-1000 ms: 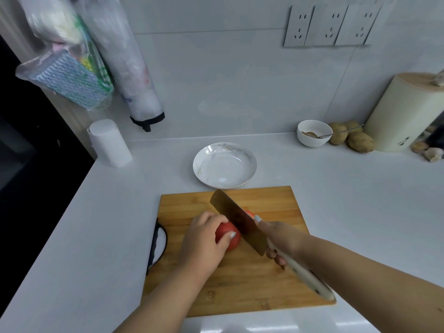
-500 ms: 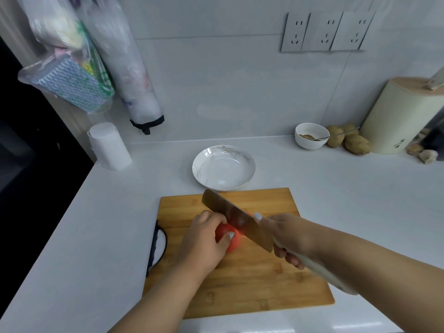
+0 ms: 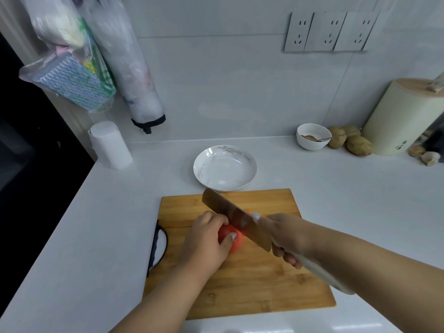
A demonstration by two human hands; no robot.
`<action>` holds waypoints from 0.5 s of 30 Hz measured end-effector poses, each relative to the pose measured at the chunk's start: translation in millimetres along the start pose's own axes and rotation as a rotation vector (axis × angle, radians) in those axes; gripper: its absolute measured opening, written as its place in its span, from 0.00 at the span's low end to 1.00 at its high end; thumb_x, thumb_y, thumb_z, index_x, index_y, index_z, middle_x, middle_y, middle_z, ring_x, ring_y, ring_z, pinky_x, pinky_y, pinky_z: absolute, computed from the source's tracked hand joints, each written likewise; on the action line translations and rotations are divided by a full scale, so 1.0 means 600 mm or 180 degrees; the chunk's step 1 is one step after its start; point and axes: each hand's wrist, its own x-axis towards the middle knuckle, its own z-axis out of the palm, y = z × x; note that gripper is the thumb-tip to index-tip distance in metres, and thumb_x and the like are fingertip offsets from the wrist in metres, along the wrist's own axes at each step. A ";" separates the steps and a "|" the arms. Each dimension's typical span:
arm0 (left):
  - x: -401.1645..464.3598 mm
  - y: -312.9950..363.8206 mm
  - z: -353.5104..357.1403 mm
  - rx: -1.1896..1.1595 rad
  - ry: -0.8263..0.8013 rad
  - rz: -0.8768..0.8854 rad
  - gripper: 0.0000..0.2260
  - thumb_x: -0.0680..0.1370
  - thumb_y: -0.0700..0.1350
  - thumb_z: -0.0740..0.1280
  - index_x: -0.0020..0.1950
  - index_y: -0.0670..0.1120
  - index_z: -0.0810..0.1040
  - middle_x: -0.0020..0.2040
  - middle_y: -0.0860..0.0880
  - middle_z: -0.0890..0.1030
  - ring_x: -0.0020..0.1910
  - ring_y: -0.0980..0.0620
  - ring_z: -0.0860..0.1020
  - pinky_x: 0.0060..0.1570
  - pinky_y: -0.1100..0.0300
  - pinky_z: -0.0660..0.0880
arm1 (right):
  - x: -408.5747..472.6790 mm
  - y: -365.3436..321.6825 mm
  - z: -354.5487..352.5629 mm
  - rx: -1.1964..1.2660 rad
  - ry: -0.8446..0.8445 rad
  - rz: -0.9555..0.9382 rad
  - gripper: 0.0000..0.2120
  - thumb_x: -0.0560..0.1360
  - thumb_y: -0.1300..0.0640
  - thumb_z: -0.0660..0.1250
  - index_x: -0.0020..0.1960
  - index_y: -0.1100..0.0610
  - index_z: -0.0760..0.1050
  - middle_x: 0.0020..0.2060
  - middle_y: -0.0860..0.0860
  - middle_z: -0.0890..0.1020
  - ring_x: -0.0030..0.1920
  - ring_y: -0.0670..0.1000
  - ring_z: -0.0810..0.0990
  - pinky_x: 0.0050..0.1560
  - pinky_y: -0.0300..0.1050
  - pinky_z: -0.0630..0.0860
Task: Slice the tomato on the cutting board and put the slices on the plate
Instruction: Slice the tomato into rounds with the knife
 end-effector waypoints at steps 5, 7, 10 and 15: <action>0.003 0.001 -0.001 -0.0057 0.0015 0.0022 0.10 0.73 0.54 0.67 0.53 0.55 0.75 0.50 0.58 0.71 0.51 0.58 0.69 0.48 0.62 0.73 | 0.029 -0.014 0.011 -0.0017 0.0044 -0.0065 0.22 0.80 0.36 0.48 0.59 0.49 0.72 0.29 0.53 0.72 0.22 0.49 0.69 0.26 0.38 0.70; 0.002 0.001 -0.001 -0.0076 0.0007 0.0023 0.09 0.73 0.53 0.67 0.52 0.54 0.75 0.50 0.58 0.71 0.51 0.58 0.70 0.48 0.62 0.73 | 0.034 -0.012 0.012 -0.0032 0.0047 -0.0052 0.22 0.80 0.36 0.48 0.59 0.49 0.71 0.29 0.53 0.72 0.22 0.49 0.69 0.26 0.38 0.69; 0.001 0.001 -0.001 -0.0093 0.0030 0.0018 0.09 0.73 0.53 0.68 0.51 0.54 0.74 0.50 0.58 0.71 0.51 0.58 0.69 0.48 0.61 0.73 | 0.027 0.008 0.007 -0.0038 0.0061 0.0079 0.24 0.79 0.35 0.49 0.55 0.52 0.73 0.28 0.52 0.72 0.22 0.49 0.68 0.27 0.39 0.69; 0.002 0.000 -0.001 -0.0081 -0.0003 0.0032 0.10 0.73 0.53 0.68 0.52 0.54 0.74 0.50 0.59 0.70 0.52 0.58 0.69 0.49 0.62 0.72 | 0.021 0.042 0.004 -0.0071 -0.0024 0.0298 0.26 0.78 0.33 0.48 0.58 0.50 0.72 0.28 0.52 0.73 0.22 0.48 0.69 0.28 0.39 0.71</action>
